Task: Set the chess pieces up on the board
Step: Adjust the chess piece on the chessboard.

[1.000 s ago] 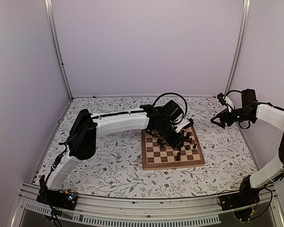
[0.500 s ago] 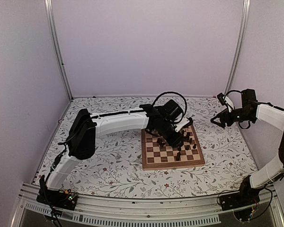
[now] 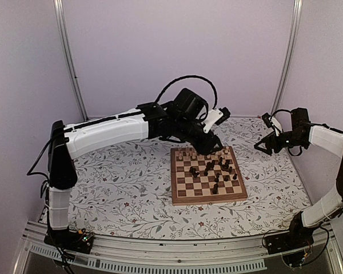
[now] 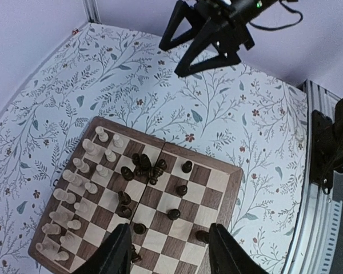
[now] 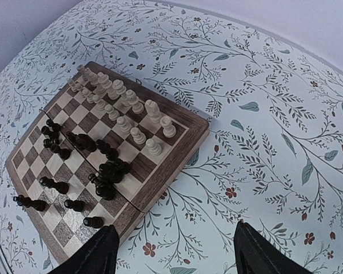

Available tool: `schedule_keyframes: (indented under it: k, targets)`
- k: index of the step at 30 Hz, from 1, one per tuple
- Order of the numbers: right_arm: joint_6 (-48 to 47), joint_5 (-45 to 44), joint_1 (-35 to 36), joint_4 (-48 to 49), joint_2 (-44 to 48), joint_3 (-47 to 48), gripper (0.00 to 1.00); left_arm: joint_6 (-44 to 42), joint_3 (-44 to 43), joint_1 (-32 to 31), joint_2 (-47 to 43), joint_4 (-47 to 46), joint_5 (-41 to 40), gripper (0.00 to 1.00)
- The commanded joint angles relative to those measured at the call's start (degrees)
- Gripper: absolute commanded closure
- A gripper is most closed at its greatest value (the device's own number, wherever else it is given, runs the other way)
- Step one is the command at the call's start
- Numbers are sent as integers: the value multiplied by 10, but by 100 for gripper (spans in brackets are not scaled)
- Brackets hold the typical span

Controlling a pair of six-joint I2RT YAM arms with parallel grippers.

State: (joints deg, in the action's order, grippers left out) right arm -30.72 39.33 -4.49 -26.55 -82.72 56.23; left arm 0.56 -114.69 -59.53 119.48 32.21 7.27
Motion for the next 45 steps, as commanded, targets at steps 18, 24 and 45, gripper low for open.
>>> schedule_keyframes:
  k: [18,24,45]
  targets:
    - [-3,-4,8,-6,-8,6,27,-52,4,-75,109,91,4,52]
    - [-3,-4,8,-7,-7,6,27,-50,-25,-74,143,90,-9,53]
    - [-51,35,9,-29,4,-5,41,-52,-26,-65,148,11,-4,63]
